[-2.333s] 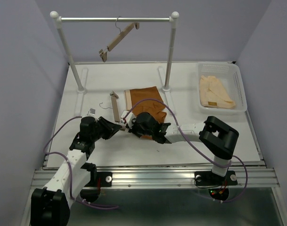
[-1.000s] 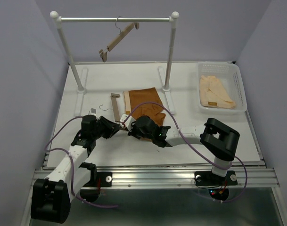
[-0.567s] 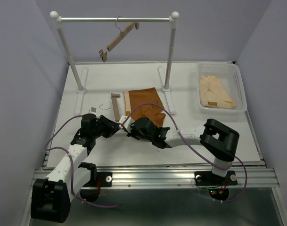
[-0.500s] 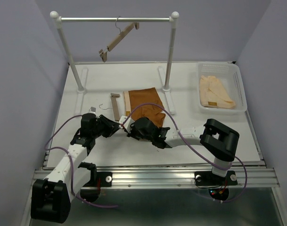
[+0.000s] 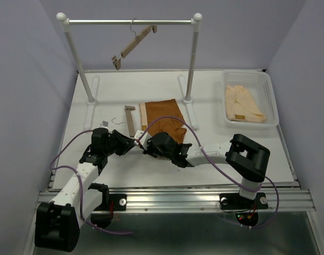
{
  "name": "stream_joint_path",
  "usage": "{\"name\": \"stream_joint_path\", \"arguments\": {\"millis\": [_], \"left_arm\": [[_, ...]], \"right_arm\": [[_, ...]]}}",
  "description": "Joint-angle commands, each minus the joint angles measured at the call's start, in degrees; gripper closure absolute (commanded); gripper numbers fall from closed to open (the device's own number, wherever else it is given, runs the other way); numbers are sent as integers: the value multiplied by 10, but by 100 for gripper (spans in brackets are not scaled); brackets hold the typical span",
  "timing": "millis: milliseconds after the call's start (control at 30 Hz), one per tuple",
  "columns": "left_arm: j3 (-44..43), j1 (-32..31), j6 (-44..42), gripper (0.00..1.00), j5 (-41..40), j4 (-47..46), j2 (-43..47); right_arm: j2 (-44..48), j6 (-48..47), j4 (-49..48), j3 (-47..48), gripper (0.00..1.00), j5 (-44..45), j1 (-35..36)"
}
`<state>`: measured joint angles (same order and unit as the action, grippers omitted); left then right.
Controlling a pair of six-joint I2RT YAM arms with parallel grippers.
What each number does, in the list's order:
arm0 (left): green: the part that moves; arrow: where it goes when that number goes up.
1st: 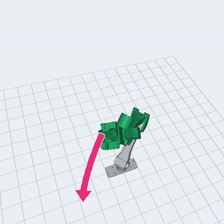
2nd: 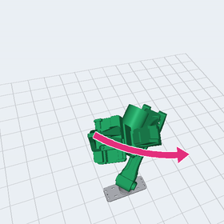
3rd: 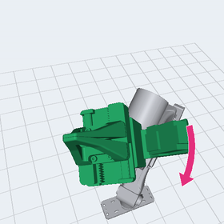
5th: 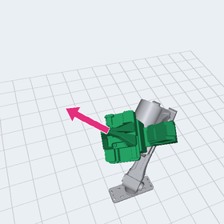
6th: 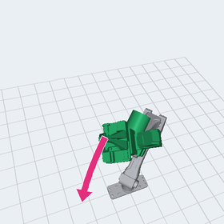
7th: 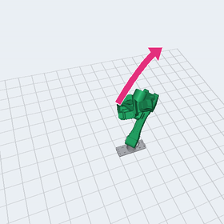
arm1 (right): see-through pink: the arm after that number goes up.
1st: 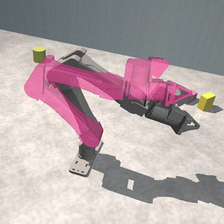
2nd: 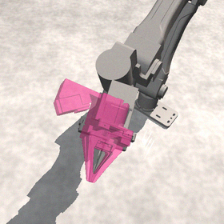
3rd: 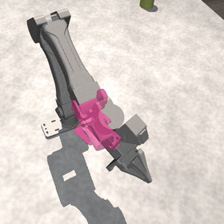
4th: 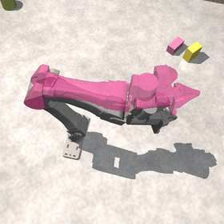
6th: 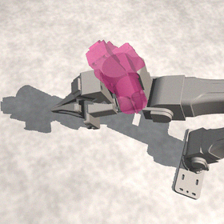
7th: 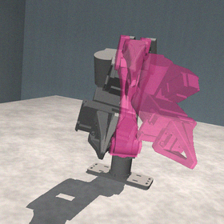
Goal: Clip the underwear to the hanger
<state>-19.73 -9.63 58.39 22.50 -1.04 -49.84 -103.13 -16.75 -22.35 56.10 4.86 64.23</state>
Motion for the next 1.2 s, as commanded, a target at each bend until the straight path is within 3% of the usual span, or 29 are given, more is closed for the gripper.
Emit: {"name": "stream_joint_path", "arguments": {"millis": [0, 567, 1167], "left_arm": [[-22, 0, -12, 100, 7, -11, 6], [-15, 0, -30, 100, 24, -12, -11], [-25, 0, -46, 100, 28, -6, -34]], "right_arm": [[0, -4, -60, 14, 99, -21, 7], [7, -15, -83, -6, 99, -43, 13], [29, 50, -157, -39, 99, -60, 13]]}}
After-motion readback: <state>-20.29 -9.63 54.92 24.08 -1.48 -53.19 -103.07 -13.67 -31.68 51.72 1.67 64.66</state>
